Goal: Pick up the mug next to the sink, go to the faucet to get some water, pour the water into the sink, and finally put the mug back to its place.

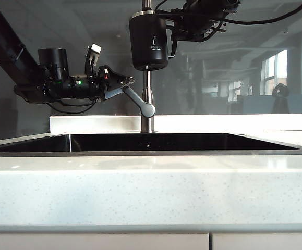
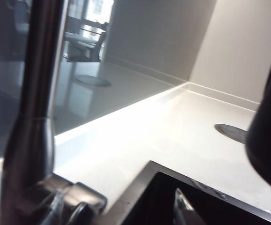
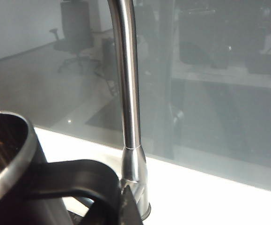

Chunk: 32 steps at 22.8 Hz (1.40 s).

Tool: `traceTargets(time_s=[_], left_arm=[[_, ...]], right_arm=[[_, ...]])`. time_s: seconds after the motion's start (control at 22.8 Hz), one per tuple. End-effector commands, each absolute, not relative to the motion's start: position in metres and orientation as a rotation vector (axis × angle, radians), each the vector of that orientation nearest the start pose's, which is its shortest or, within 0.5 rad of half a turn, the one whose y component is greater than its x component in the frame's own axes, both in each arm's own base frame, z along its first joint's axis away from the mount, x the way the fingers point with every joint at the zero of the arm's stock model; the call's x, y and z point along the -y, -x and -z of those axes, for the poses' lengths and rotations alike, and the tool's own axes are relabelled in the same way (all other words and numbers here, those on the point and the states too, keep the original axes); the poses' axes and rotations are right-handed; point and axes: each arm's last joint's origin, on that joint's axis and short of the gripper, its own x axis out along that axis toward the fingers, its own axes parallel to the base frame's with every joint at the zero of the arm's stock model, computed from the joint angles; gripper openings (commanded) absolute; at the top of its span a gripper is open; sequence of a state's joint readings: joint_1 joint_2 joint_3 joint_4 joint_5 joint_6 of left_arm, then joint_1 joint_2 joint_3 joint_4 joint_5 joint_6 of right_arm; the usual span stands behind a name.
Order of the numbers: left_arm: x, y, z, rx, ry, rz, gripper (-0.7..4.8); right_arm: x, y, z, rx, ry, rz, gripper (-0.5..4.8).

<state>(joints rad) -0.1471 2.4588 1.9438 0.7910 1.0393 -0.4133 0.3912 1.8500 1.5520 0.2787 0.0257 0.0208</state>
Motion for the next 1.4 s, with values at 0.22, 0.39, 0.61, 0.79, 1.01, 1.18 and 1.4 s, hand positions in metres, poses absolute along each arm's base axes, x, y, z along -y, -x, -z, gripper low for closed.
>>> traceTargets(time_s=[0.22,0.39,0.61,0.79,1.01,1.18,1.4], left_arm=[[0.109,-0.532,-0.228,-0.048,0.248,1.362,2.95],[0.108,-0.535,-0.230,0.069,0.163,1.253,2.96],[0.106,-0.538,-0.227,0.115,0.110,1.145,2.96],[0.104,-0.540,-0.223,0.104,0.085,1.100,2.95],[0.104,-0.542,-0.217,0.072,0.058,1.068,2.96],[0.103,-0.543,-0.217,0.066,0.063,1.053,2.96],[0.103,-0.543,-0.217,0.069,0.065,1.023,2.96]], right_arm=[[-0.167,-0.405,-0.354,0.040,-0.034,-0.366,-0.01],[-0.167,-0.405,-0.353,0.038,-0.033,-0.366,-0.01],[-0.167,-0.405,-0.354,0.039,-0.034,-0.366,-0.01],[-0.167,-0.405,-0.355,0.041,-0.034,-0.366,-0.01],[-0.167,-0.404,-0.355,0.042,-0.034,-0.366,-0.01],[-0.166,-0.404,-0.356,0.044,-0.035,-0.366,-0.01],[-0.166,-0.404,-0.356,0.044,-0.035,-0.366,-0.01]])
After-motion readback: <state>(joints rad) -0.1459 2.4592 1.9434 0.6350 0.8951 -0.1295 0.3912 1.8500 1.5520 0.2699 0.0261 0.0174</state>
